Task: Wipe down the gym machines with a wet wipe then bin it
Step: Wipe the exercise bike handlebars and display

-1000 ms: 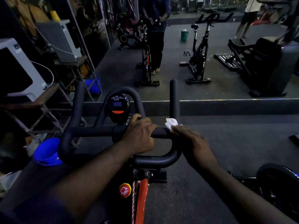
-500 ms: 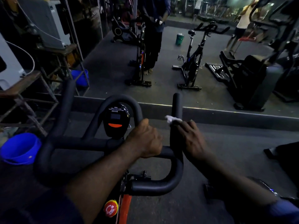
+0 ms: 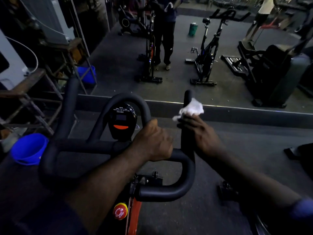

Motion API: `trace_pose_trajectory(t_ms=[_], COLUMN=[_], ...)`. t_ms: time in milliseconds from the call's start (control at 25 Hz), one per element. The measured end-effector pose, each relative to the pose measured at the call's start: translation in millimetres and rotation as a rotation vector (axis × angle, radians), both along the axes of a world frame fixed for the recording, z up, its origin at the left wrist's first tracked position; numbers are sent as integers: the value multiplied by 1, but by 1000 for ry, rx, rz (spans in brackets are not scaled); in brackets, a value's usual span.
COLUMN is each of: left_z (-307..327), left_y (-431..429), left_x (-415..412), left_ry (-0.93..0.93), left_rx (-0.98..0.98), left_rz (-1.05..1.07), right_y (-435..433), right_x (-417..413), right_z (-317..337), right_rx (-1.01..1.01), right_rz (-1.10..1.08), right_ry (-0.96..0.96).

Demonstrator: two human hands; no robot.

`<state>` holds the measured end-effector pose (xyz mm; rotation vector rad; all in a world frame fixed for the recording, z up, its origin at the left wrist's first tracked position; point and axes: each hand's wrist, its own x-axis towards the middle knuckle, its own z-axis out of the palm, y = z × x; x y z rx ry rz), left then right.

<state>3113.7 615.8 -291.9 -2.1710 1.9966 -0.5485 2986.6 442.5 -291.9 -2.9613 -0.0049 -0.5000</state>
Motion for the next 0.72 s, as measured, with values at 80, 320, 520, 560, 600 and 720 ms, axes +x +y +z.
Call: trace_pose_trajectory(t_ms=[80,320,520,560,600,720], left_z=[0,9,23,23,19,13], left_y=[-1,-5,-32,-35,-37,-35], left_x=[-2,-9,-19,-21,-22,-23], left_ry=[13,-51,39,21,18,108], left_rx=[22,152,278,282,277,193], left_rz=[27,169,362,389,413,437], right_y=[21,-27,-78,-88,-94,-96], right_x=[-37,-18,38,49,59,81], right_z=[-22,13,21,25,31,38], right_rx=[66,-9,-385,-372,-319,-32], right_rz=[59,202,304,324,322,290], right_ry=[72,-28,-10,-40,-67,-172])
